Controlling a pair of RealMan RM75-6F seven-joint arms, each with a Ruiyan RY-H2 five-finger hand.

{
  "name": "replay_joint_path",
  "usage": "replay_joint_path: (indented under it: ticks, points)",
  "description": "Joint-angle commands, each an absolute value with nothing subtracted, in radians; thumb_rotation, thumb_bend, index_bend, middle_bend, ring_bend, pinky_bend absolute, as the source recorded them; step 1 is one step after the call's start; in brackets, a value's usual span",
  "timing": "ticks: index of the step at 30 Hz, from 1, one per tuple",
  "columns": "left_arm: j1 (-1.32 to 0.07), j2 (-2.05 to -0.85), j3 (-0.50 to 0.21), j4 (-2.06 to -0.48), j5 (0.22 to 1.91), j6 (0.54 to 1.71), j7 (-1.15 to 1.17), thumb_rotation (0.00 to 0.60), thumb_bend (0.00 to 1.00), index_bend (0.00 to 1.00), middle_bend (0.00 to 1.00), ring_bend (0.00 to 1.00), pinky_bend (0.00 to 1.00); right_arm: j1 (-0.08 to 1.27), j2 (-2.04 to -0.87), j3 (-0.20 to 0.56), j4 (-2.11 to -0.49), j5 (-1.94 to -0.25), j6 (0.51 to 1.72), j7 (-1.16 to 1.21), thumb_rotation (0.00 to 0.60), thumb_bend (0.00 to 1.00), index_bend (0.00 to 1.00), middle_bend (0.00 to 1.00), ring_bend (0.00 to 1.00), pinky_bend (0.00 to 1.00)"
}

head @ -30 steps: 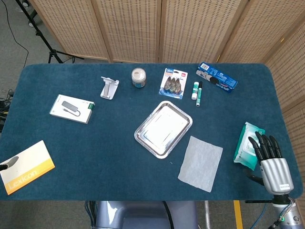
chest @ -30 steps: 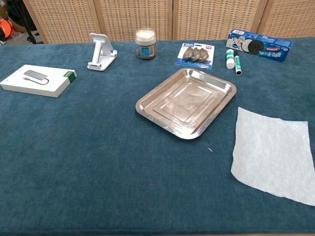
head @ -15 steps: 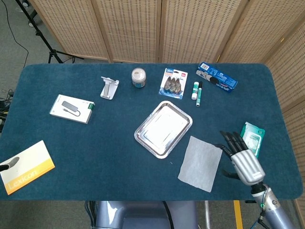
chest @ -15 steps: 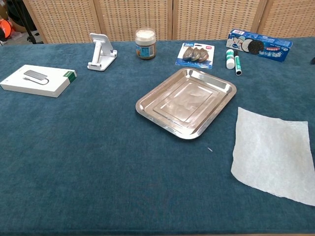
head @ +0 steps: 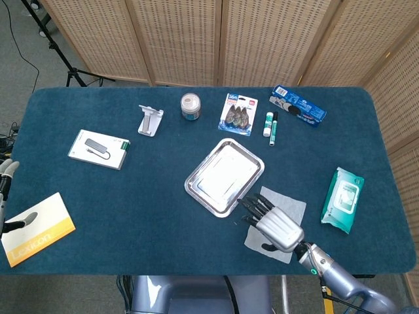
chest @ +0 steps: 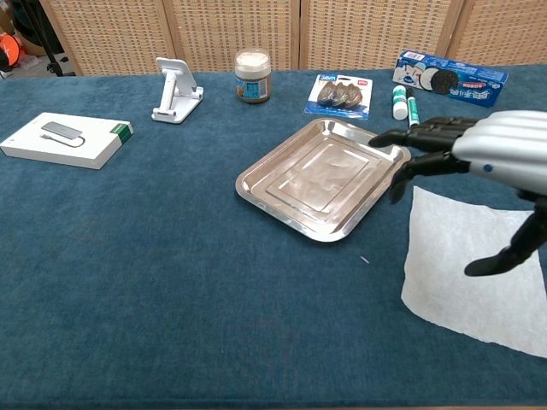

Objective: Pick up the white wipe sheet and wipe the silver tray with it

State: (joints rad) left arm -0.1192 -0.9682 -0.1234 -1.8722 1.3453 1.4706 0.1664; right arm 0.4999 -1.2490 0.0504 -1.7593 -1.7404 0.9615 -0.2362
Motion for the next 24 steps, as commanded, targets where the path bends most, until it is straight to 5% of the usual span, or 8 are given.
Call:
replay_joint_path:
  ticks: [1, 8, 24]
  points:
    - [-0.121, -0.97, -0.123, -1.873, 1.345, 1.47, 0.171, 0.6, 0.0, 0.0, 0.0, 0.0, 0.0, 0.549, -1.305, 0.065, -1.77, -1.691, 0.887, -0.293, 0.6, 0.11, 0.3, 0.0, 0.0, 0.0]
    - [-0.121, -0.97, -0.122, -1.873, 1.34, 1.468, 0.171, 0.6, 0.0, 0.0, 0.0, 0.0, 0.0, 0.61, -1.417, 0.098, -1.731, -1.582, 0.792, -0.429, 0.6, 0.26, 0.31, 0.0, 0.0, 0.0]
    - [-0.117, -0.939, -0.127, -1.865, 1.325, 1.456, 0.099, 0.6, 0.0, 0.0, 0.0, 0.0, 0.0, 0.653, -1.512, 0.081, -1.65, -1.431, 0.768, -0.669, 0.6, 0.26, 0.34, 0.0, 0.0, 0.0]
